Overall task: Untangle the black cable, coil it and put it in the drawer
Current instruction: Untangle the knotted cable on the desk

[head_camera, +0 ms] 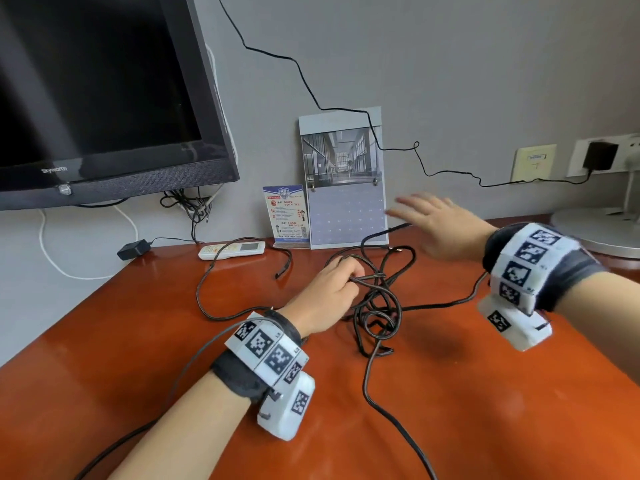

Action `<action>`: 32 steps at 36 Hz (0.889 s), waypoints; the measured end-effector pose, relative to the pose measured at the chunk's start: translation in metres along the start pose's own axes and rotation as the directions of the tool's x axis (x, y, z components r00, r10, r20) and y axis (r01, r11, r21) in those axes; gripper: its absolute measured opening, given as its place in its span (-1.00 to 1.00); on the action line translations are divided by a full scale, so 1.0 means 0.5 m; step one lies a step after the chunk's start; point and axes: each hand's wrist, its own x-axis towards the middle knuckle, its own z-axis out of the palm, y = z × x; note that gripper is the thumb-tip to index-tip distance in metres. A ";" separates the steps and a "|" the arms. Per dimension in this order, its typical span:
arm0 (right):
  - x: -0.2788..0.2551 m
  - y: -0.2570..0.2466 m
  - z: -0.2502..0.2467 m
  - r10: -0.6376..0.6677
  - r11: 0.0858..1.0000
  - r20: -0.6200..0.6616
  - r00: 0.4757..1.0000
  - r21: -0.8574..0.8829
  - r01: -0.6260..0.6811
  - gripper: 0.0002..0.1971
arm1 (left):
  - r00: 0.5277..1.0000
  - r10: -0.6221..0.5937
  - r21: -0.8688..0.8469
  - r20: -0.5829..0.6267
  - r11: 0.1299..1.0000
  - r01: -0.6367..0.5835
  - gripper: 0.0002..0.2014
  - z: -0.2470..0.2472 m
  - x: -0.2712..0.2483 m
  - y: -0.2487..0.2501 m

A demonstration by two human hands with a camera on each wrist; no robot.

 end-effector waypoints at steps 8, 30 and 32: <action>0.020 -0.093 0.008 -0.336 0.935 -0.101 0.937 0.085 0.344 -0.58 | 0.998 0.034 0.029 -0.059 0.999 -0.032 -0.81 -0.002 0.011 0.005; -0.012 0.058 -0.066 0.591 0.772 -0.409 0.695 0.537 -0.340 -0.76 | 0.984 -0.179 0.072 -0.027 0.981 0.180 -0.79 -0.042 0.004 -0.045; -0.024 0.099 -0.074 0.694 0.690 -0.386 0.607 0.595 -0.411 -0.67 | 0.979 -0.204 0.102 -0.010 0.974 0.204 -0.80 -0.049 0.003 -0.058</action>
